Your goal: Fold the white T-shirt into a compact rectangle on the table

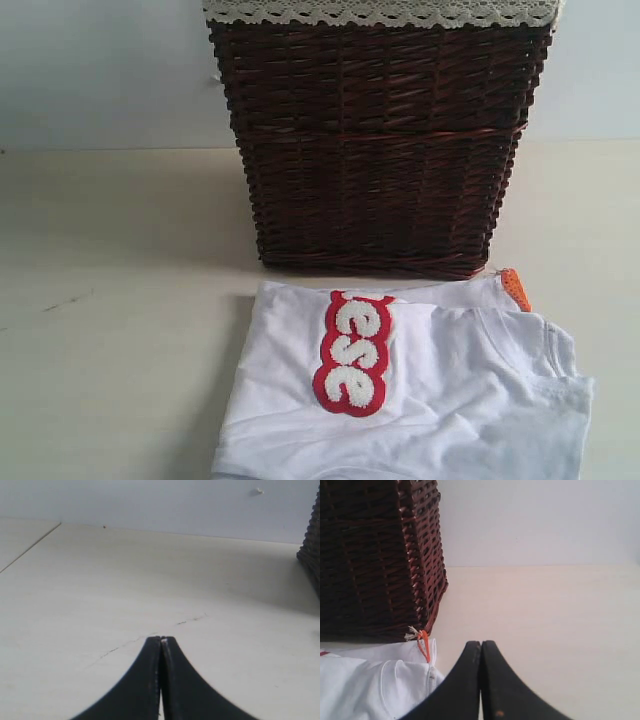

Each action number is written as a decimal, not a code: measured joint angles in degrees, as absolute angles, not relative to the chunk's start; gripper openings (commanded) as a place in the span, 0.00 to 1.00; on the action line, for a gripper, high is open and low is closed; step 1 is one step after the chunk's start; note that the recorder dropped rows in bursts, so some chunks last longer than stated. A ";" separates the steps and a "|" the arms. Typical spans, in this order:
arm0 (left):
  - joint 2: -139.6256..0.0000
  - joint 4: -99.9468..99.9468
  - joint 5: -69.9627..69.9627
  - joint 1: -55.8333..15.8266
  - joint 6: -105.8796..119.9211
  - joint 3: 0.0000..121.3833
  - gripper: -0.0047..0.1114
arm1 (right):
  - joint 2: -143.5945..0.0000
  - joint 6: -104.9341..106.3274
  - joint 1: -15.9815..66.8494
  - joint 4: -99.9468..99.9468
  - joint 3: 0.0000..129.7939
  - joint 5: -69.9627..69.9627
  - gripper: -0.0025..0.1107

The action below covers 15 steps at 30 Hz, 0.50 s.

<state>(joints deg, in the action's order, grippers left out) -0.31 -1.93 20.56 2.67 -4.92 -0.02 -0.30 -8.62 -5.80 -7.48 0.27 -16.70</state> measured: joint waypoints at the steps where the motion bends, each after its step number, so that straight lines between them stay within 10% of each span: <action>1: -0.31 -1.93 20.56 2.67 -4.92 -0.02 0.04 | -0.30 -8.71 -5.80 -7.58 0.27 -17.02 0.02; 15: -0.31 -1.93 20.56 2.67 -4.92 -0.02 0.04 | -0.30 -9.59 -5.80 -6.99 0.27 -18.47 0.02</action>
